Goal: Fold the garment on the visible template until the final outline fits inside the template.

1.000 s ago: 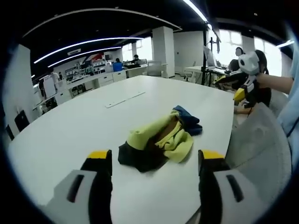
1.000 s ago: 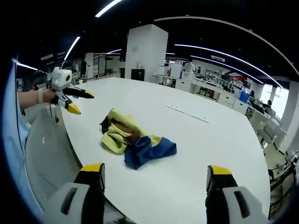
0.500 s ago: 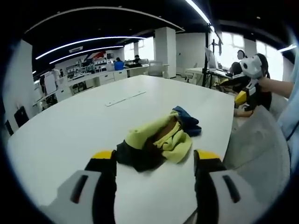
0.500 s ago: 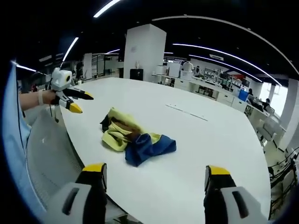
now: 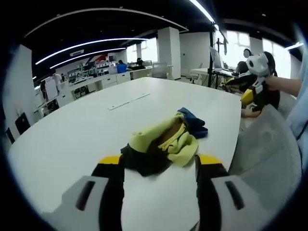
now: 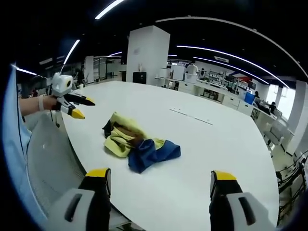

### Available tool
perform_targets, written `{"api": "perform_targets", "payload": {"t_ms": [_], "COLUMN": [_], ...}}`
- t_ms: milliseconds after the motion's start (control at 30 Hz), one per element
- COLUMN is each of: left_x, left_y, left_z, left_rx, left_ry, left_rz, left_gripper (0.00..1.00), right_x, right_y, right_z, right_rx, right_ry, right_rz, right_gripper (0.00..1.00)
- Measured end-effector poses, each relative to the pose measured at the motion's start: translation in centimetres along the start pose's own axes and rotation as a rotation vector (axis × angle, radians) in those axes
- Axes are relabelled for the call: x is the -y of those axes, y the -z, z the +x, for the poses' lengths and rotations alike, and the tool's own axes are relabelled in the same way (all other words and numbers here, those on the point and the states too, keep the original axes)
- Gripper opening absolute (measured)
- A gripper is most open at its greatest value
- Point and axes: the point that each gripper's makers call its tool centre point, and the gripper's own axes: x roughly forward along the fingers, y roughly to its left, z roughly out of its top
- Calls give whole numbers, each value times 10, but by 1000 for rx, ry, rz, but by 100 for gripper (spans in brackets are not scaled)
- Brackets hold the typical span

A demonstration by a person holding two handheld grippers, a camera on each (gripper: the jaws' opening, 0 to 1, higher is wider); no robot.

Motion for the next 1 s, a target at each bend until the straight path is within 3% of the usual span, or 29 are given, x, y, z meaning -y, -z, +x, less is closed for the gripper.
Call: {"api": "perform_targets", "payload": {"t_ms": [333,467,1000], "left_x": [-6,-6,-11], "left_y": [5,4,8], "left_z": [0,2,13], "left_rx": [-8,4,-10], "left_ry": [-20,-21,-11], "left_rz": [0,-1,10], "left_gripper": [56,54,42], "right_x": [-4,-7,-11], "right_y": [4,4,3], "right_z": [1,1,15], "right_rx": [-5,5,-5], "right_ry": [-3,-18,-42], "right_rz": [-4,-7,-2], "right_gripper": [83,77,74]}}
